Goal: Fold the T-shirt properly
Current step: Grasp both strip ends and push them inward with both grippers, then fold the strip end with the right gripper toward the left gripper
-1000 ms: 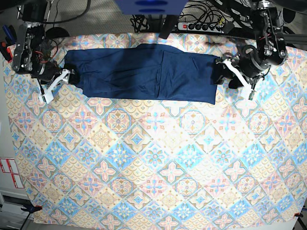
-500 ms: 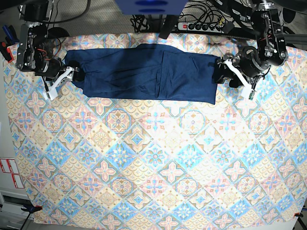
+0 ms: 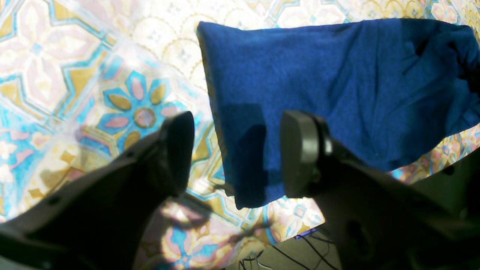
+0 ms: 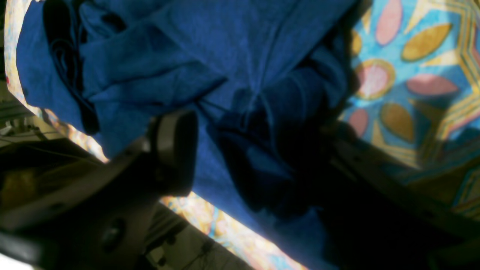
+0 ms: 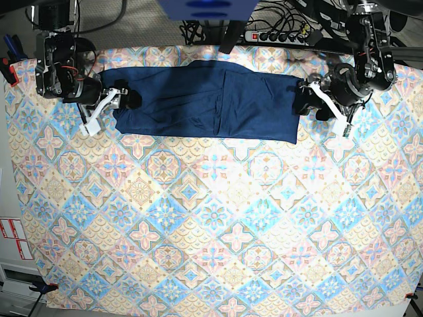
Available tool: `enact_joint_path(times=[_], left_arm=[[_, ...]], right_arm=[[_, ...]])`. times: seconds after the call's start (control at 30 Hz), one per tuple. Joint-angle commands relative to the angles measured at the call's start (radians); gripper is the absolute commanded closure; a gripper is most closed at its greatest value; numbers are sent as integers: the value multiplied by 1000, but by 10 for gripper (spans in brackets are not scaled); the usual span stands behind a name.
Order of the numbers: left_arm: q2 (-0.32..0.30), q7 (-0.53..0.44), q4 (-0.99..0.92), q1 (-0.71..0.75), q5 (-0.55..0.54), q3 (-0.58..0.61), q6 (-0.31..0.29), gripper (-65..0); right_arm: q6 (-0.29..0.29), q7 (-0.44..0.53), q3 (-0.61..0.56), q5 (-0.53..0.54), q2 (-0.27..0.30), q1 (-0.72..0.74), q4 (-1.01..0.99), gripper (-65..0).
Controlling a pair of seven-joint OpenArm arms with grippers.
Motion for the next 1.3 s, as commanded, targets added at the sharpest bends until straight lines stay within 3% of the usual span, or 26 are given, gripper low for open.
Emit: enact_joint_path(times=[0.0, 0.17, 0.37, 0.53, 0.67, 0.8, 1.0, 1.27], left_arm=[[-11, -18, 14, -3, -14, -6, -5, -355], [-11, -18, 14, -3, -14, -6, -5, -355], [-11, -18, 14, -3, -14, -7, -5, -355], [-11, -18, 14, -3, -14, -6, -5, -355], [-11, -18, 14, -3, -14, -1, -5, -355], [14, -18, 14, -3, -13, -4, -5, -355], [57, -18, 14, -3, -13, -1, -5, -355], [74, -20, 14, -4, -13, -4, -5, -355]], right_arm=[[5, -13, -4, 5, 3, 3, 8, -378], [5, -13, -20, 5, 1, 6, -71, -349], [5, -13, -19, 5, 1, 12, -131, -184], [5, -25, -13, 7, 1, 40, -174, -106], [5, -34, 39, 39, 1, 72, -191, -2], [5, -74, 122, 91, 1, 115, -220, -2], [5, -146, 247, 88, 9, 181, -300, -2], [5, -142, 257, 87, 99, 310, -384, -2]])
